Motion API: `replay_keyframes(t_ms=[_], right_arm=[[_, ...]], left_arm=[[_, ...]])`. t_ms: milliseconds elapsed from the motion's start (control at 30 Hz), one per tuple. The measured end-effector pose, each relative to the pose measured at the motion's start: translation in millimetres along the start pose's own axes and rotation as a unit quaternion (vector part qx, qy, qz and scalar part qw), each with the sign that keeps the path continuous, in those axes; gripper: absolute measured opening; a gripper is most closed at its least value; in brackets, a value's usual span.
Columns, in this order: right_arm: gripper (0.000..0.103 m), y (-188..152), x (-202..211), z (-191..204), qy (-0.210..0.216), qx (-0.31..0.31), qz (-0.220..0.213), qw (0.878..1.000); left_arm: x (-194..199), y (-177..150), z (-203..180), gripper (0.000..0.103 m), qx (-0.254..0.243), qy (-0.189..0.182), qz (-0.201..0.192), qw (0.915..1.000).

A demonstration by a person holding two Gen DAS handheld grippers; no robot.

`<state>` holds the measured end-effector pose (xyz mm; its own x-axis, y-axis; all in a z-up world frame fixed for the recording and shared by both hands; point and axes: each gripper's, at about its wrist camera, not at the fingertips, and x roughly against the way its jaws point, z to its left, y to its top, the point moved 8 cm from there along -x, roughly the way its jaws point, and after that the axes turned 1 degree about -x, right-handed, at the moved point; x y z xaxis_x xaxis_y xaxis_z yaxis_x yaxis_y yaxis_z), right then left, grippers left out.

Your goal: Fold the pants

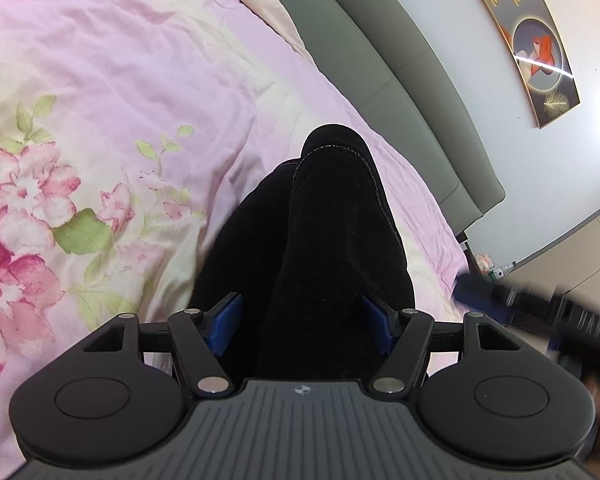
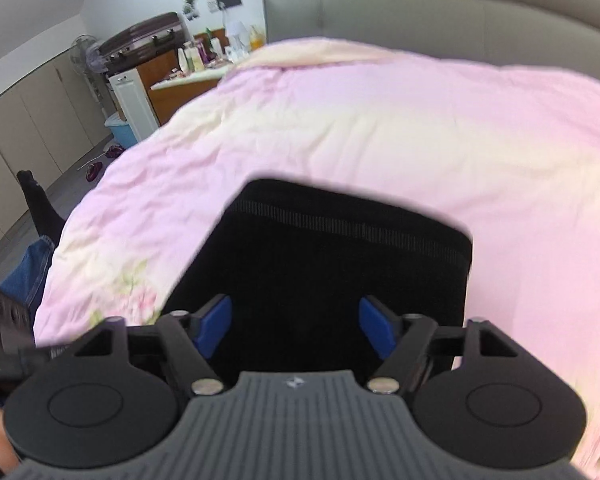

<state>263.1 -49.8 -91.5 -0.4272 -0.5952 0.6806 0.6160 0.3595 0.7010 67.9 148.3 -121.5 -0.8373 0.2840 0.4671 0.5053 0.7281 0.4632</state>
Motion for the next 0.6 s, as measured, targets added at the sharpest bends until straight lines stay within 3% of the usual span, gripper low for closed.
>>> replay_keyframes(t_ms=[100, 167, 300, 433, 500, 600], right_arm=[[0.085, 43, -13, 11, 0.061, 0.052, -0.005, 0.997], [0.089, 66, -30, 19, 0.114, 0.082, 0.02, 0.99], [0.093, 95, -70, 33, 0.124, 0.166, 0.061, 0.976], [0.094, 98, -112, 45, 0.182, 0.192, 0.14, 0.954], [0.094, 91, -133, 43, 0.19, 0.198, 0.183, 0.944], [0.091, 85, -154, 34, 0.189, 0.194, 0.202, 0.941]], left_arm=[[1, 0, 0, 0.066, 0.007, -0.012, 0.004, 0.9999], [1, 0, 1, 0.06, 0.013, -0.022, 0.009, 0.9996], [2, 0, 3, 0.053, 0.018, -0.025, 0.02, 0.9993], [-2, 0, 4, 0.051, 0.021, -0.036, 0.034, 0.9986], [-3, 1, 5, 0.051, 0.014, -0.033, 0.042, 0.9984], [-4, 1, 8, 0.051, 0.02, -0.039, 0.054, 0.9976]])
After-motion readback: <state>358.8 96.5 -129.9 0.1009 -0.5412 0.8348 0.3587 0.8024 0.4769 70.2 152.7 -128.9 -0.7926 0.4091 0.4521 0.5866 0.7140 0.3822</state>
